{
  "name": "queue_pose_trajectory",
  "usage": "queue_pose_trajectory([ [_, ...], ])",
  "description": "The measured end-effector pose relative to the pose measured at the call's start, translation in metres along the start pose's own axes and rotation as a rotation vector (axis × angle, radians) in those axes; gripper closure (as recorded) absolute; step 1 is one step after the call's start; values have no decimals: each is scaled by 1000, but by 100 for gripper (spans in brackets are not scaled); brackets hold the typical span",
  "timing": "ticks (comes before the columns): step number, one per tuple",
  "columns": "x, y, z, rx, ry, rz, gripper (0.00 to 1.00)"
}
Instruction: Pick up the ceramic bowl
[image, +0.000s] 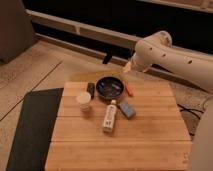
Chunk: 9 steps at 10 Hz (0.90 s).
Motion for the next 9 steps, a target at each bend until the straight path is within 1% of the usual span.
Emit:
queue_pose_trajectory([
  [1, 1, 4, 17, -3, 34, -15, 35],
  [2, 3, 10, 39, -13, 82, -24, 35],
  [5, 7, 22, 78, -33, 178, -21, 35],
  [6, 12, 23, 93, -33, 218, -9, 35],
  [7, 16, 22, 102, -29, 246, -2, 35],
  [8, 23, 21, 114, -22, 289, 8, 35],
  [9, 28, 21, 121, -19, 318, 15, 35],
])
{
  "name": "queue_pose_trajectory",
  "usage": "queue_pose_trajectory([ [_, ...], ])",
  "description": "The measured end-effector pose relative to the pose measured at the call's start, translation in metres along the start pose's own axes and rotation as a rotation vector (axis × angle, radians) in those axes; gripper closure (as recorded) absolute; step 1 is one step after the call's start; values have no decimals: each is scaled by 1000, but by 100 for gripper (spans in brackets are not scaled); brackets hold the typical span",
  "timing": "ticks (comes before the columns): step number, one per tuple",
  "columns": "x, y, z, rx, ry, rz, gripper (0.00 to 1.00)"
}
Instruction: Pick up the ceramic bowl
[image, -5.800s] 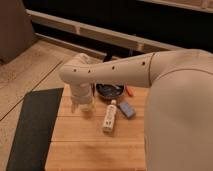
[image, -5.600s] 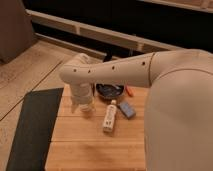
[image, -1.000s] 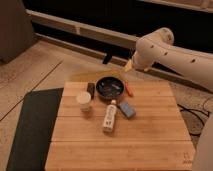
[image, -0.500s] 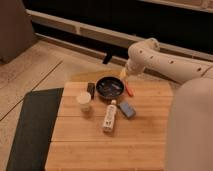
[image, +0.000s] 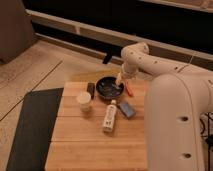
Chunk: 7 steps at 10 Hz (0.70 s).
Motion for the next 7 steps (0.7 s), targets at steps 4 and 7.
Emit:
queue_pose_trajectory([
  [4, 7, 10, 34, -21, 124, 29, 35],
  [7, 8, 21, 51, -45, 187, 27, 35],
])
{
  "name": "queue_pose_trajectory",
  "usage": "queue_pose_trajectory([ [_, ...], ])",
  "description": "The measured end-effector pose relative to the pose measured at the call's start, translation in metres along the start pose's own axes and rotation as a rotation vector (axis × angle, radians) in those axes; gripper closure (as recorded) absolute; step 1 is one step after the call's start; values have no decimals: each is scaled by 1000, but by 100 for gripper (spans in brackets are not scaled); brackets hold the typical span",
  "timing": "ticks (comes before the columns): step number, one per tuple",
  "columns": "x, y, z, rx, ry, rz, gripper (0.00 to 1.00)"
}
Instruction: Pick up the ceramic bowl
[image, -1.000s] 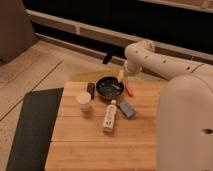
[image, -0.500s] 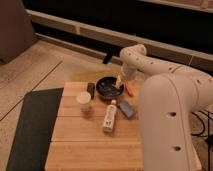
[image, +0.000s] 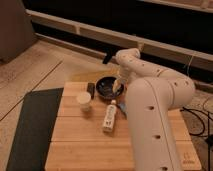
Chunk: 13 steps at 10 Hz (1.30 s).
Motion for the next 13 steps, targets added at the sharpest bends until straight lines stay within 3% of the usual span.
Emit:
queue_pose_trajectory([
  [4, 3, -26, 16, 9, 47, 68, 35],
  [10, -9, -26, 22, 32, 78, 73, 35],
  [12, -11, -24, 24, 25, 87, 78, 47],
  [13, -12, -23, 25, 22, 90, 75, 59],
])
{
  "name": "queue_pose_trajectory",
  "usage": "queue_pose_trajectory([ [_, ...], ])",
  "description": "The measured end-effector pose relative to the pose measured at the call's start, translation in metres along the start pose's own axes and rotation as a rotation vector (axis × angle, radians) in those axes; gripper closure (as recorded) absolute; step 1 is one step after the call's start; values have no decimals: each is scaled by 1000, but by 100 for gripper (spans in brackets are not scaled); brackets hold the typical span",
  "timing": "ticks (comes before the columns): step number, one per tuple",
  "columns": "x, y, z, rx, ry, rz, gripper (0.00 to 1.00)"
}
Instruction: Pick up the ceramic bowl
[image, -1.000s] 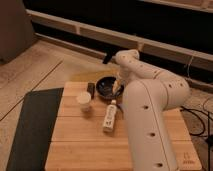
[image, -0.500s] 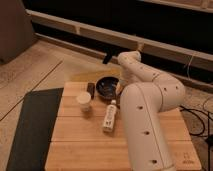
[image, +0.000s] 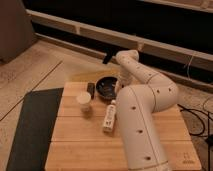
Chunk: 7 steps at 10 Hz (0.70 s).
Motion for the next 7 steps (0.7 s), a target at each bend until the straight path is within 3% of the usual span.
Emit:
queue_pose_trajectory([
  [4, -5, -8, -5, 15, -14, 3, 99],
  [5, -8, -13, -13, 32, -29, 5, 100],
  [7, -25, -30, -59, 104, -114, 4, 100],
])
